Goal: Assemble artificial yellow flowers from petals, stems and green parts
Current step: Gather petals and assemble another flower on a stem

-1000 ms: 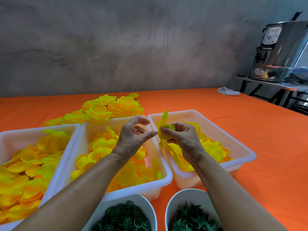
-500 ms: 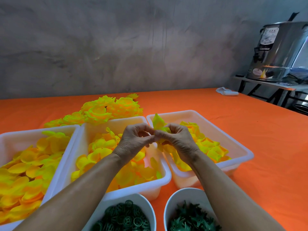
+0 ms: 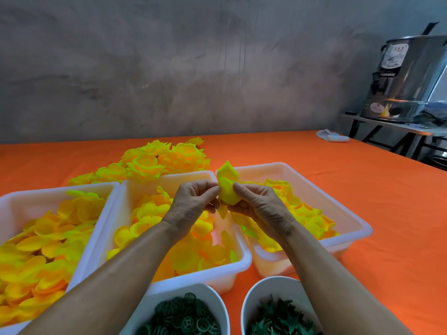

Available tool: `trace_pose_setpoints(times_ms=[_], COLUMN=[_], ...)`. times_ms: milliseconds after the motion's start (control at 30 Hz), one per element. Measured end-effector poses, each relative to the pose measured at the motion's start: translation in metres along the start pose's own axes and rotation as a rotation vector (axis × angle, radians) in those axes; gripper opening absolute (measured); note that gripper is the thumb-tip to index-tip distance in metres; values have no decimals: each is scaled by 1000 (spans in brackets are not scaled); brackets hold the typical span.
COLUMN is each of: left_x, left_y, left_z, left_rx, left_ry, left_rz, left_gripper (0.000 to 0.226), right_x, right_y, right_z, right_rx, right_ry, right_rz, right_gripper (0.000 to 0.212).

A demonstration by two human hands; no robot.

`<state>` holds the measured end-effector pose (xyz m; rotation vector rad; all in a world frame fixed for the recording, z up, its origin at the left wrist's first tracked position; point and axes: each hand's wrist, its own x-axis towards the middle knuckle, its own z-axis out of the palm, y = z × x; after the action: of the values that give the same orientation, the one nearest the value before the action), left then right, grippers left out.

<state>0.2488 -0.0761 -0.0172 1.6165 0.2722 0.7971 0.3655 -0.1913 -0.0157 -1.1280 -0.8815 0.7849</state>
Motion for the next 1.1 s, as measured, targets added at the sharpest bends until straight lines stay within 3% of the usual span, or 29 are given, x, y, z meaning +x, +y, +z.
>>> trace_pose_setpoints(times_ms=[100, 233, 300, 400, 500, 633, 800, 967, 1100], left_x=[-1, -2, -2, -2, -3, -6, 0, 1, 2], left_y=[0, 0, -1, -5, -4, 2, -2, -1, 1], left_z=[-1, 1, 2, 3, 4, 6, 2, -1, -3], left_rx=[65, 162, 210, 243, 251, 208, 177, 101, 41], left_ry=[-50, -101, -92, -83, -88, -93, -5, 32, 69], left_rz=[22, 36, 61, 117, 125, 119, 67, 48, 21], left_gripper=[19, 35, 29, 17, 29, 16, 27, 7, 11], right_x=[2, 1, 0, 0, -1, -2, -3, -4, -1], right_y=[1, 3, 3, 2, 0, -2, -4, -4, -4], right_z=[0, 0, 1, 3, 4, 6, 5, 5, 4], right_rx=[-5, -30, -62, -130, -151, -116, -110, -156, -173], right_ry=[-9, 29, 49, 94, 118, 138, 171, 239, 310], right_rz=[3, -14, -17, -16, -12, -34, -28, -49, -104], right_gripper=[31, 16, 11, 28, 34, 34, 32, 35, 23])
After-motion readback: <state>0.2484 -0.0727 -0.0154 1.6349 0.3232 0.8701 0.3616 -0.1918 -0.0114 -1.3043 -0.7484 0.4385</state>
